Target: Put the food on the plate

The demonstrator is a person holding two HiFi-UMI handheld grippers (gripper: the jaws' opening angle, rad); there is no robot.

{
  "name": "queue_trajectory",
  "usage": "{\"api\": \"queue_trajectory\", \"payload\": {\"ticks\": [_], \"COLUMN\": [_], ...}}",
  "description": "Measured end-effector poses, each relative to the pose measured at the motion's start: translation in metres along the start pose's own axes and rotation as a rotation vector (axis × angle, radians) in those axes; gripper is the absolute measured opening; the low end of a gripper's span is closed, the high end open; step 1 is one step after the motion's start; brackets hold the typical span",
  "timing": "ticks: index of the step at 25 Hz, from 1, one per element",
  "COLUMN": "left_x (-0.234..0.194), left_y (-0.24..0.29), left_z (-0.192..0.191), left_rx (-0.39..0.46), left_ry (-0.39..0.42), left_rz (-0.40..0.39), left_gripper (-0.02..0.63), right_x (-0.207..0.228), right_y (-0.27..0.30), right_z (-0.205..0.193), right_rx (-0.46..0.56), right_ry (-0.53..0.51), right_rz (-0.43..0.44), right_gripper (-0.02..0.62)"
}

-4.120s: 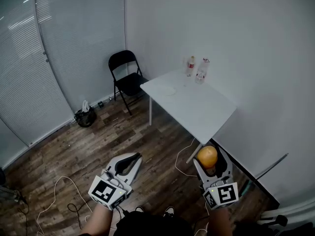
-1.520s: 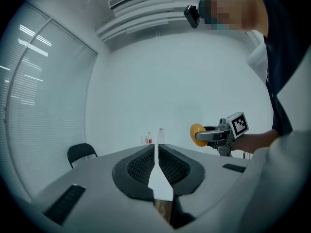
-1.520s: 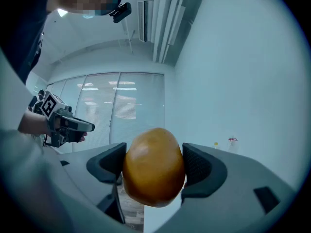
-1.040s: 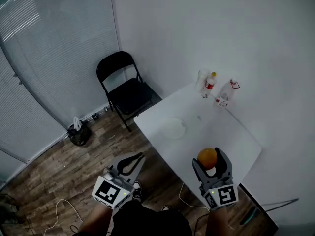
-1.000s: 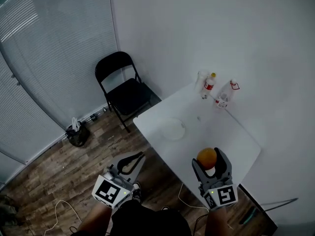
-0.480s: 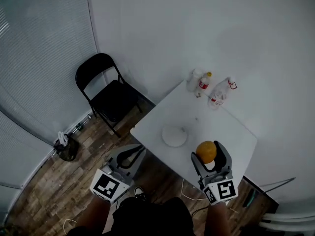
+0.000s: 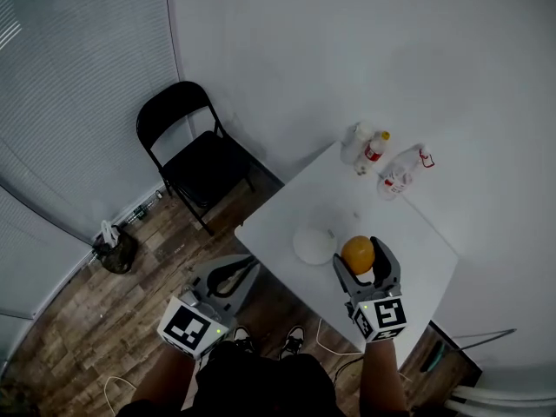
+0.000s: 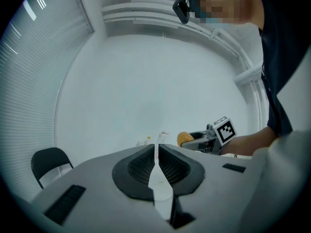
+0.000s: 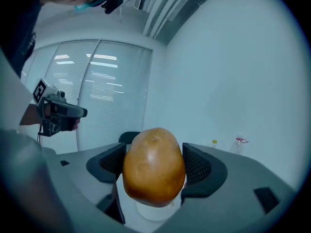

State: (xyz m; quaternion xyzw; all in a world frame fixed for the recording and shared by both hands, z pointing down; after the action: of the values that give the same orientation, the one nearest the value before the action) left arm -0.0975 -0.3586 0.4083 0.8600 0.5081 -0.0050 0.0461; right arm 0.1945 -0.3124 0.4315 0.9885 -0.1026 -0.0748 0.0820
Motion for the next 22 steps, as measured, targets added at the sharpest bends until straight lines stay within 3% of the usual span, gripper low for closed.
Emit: {"api": "queue_trajectory", "payload": {"ticks": [8,22], "left_x": [0.005,0.004], "left_y": [0.023,0.02], "left_z": [-0.014,-0.043], "left_rx": [-0.03,-0.129], "left_ry": [-0.03,-0.071], "left_rz": [0.086,0.216], "left_gripper": [0.043,0.043], "right_x": [0.033,0.033], "right_y": [0.071,0.17], "right_z": [-0.077,-0.201], "right_rx": [-0.182,-0.503], "right_ry": [0.052,-0.041], "right_rz": [0.079,0.194], "right_gripper": [0.374,0.374]}}
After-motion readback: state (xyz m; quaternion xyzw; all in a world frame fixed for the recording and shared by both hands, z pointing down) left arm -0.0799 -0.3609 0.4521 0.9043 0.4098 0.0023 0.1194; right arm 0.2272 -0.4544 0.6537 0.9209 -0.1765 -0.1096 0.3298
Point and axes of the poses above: the fingertips, and each gripper's own axes: y forward along the fingers, x to its right, z out of its top, the point moved 9 cm from there along -y, backward along the fingers, and after that the axes turned 1 degree about y, right-handed, at the moved point
